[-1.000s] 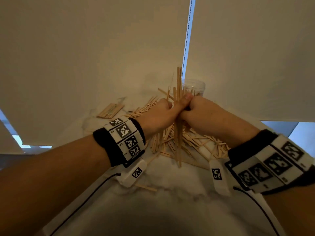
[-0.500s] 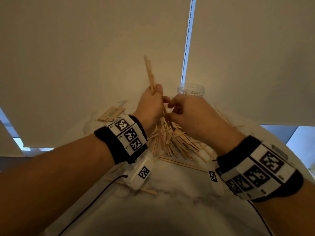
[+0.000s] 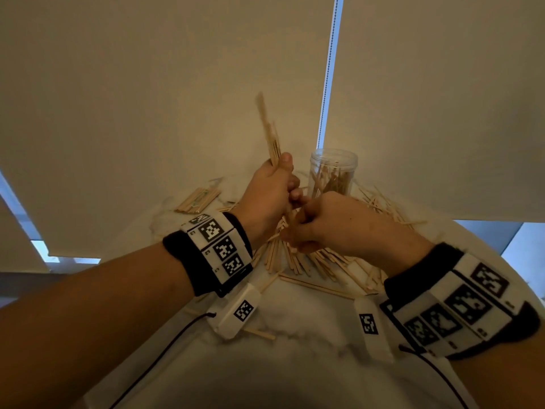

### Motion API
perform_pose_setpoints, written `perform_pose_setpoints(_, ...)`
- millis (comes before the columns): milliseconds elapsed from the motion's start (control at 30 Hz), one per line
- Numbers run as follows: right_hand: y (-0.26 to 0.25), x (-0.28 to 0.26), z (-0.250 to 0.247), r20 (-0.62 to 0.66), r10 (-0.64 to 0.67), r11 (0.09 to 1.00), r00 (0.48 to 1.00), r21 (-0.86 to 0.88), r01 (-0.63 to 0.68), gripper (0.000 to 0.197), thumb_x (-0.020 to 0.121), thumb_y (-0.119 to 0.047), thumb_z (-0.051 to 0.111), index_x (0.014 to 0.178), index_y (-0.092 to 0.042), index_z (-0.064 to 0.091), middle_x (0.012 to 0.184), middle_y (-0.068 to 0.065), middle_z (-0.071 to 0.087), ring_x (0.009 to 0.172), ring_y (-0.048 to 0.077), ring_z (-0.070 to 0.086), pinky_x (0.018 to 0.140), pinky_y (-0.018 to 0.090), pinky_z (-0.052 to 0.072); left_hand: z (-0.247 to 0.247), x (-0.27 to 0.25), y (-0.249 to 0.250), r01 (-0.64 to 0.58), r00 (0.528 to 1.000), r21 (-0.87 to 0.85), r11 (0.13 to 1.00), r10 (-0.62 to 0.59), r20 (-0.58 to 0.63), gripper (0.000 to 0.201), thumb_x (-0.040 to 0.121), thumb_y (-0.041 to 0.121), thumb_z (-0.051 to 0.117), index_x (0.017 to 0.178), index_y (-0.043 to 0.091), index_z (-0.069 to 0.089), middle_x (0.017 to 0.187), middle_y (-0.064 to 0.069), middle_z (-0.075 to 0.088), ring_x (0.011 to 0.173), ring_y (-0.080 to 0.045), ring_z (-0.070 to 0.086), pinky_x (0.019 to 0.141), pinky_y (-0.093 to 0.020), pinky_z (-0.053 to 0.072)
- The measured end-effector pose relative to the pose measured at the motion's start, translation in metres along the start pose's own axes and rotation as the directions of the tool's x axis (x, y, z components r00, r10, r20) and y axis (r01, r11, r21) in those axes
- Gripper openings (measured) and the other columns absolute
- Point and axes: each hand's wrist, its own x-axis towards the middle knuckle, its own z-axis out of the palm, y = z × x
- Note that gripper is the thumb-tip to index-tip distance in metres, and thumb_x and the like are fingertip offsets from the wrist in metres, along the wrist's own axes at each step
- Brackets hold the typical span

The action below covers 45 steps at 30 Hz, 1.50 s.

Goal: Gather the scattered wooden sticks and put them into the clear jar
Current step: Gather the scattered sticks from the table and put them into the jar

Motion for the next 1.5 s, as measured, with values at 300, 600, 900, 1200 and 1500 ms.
perform_pose_setpoints(300,-0.024,0.011,-0.048,-0.512,-0.115,0.992,0.851,-0.023,0.12,0.044,0.103,-0.049,0.038,0.139,-0.027,0.051,0.136,-0.005,0.059,0.118,0.013,0.057,0.087,0.029,0.047,-0.01,-0.031,-0.005,0.103,0.927,0.454,0.885,-0.25,0.278,0.045,0.099,0.056,0.049,0.071,0.022,0.04,0.057,0.007,0.038,0.047,-0.01,0.032,0.044,-0.021,0.032)
perform_pose_setpoints(600,-0.019,0.025,-0.012,-0.335,-0.117,0.993,0.935,-0.013,0.12,0.057,0.098,-0.061,0.039,0.143,-0.027,0.041,0.132,-0.001,0.059,0.114,0.015,0.059,0.089,0.031,0.046,-0.008,-0.009,-0.001,0.034,0.979,0.321,0.947,-0.095,0.178,0.029,0.109,0.026,0.034,0.096,0.013,0.057,0.058,0.005,0.043,0.047,-0.009,0.036,0.045,-0.024,0.034)
perform_pose_setpoints(900,-0.015,0.038,0.005,-0.057,-0.041,0.995,0.998,0.091,0.046,0.016,0.095,-0.025,0.054,0.101,-0.011,0.06,0.078,0.006,0.062,0.063,0.018,0.056,0.059,0.032,0.051,-0.012,0.033,0.01,-0.026,0.991,-0.253,0.967,-0.008,-0.134,0.022,0.109,0.035,0.037,0.109,0.014,0.043,0.083,-0.007,0.064,0.073,-0.021,0.063,0.066,-0.036,0.055)
perform_pose_setpoints(1200,0.008,0.087,-0.006,-0.367,-0.075,0.98,0.927,-0.198,0.0,0.034,0.098,-0.039,0.048,0.072,-0.02,0.059,0.065,-0.002,0.057,0.061,0.017,0.058,0.056,0.029,0.044,-0.014,0.067,0.02,-0.008,0.999,0.07,0.998,0.011,-0.038,0.03,0.1,0.036,0.058,0.118,0.011,0.054,0.106,-0.007,0.076,0.09,-0.021,0.074,0.083,-0.041,0.055)
perform_pose_setpoints(1500,0.032,0.096,-0.011,-0.378,-0.062,0.948,0.924,-0.312,-0.064,0.024,0.088,-0.03,0.058,0.066,-0.022,0.059,0.061,-0.002,0.06,0.059,0.016,0.059,0.059,0.032,0.052,-0.016,0.091,0.022,0.1,0.995,0.455,0.885,-0.093,-0.038,0.034,0.103,0.036,0.049,0.105,0.008,0.067,0.101,-0.011,0.075,0.093,-0.025,0.071,0.072,-0.038,0.062)
